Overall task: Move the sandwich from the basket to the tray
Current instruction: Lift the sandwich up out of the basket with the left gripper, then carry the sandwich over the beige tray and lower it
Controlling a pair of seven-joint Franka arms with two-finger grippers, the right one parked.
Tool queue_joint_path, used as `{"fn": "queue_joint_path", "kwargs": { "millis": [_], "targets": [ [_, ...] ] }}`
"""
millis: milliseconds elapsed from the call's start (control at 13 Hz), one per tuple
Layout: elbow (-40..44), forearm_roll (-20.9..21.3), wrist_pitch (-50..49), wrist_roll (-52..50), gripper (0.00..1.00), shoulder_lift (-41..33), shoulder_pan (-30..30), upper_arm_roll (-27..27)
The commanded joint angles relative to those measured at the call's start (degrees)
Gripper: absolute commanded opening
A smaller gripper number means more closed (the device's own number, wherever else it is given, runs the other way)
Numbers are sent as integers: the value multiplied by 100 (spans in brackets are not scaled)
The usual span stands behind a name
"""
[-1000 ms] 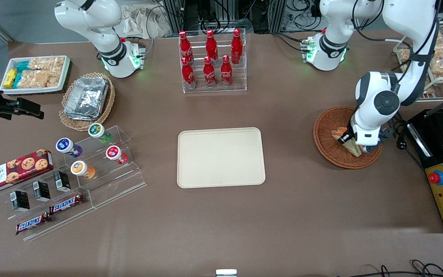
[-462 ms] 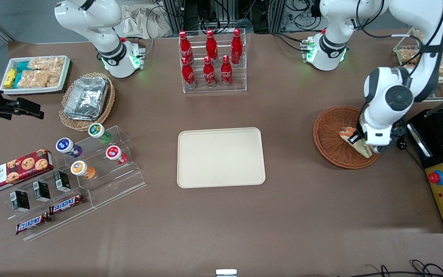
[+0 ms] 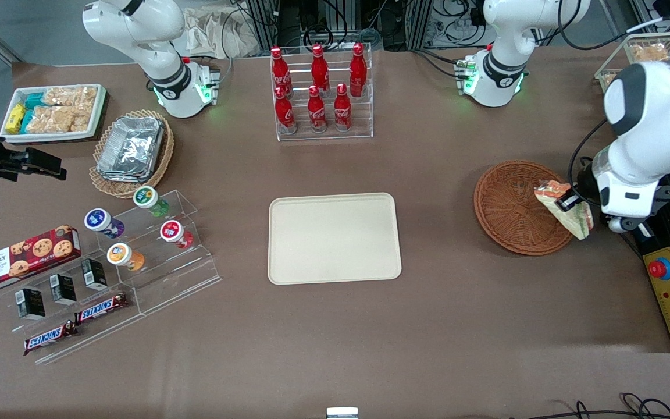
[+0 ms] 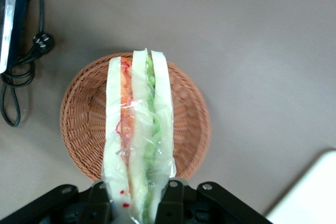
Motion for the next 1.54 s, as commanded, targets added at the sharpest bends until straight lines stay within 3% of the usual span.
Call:
{"fn": "queue_joint_path", "kwargs": {
  "millis": [0, 231, 462, 615, 846, 1231, 1462],
  "targets": [
    [966, -134, -695, 447, 0, 222, 6, -457],
    [1382, -597, -1075, 485, 0, 294, -3, -1054],
    [1391, -574, -996, 510, 0, 486, -12, -1826],
    [1391, -485, -350, 467, 0, 889, -21, -2354],
    [1400, -415, 995, 309, 0, 1723, -143, -2655],
    [1391, 523, 2543, 10, 0, 3103, -680, -2629],
    [1382, 1516, 2810, -603, 0, 3659, -847, -2629]
  ]
}}
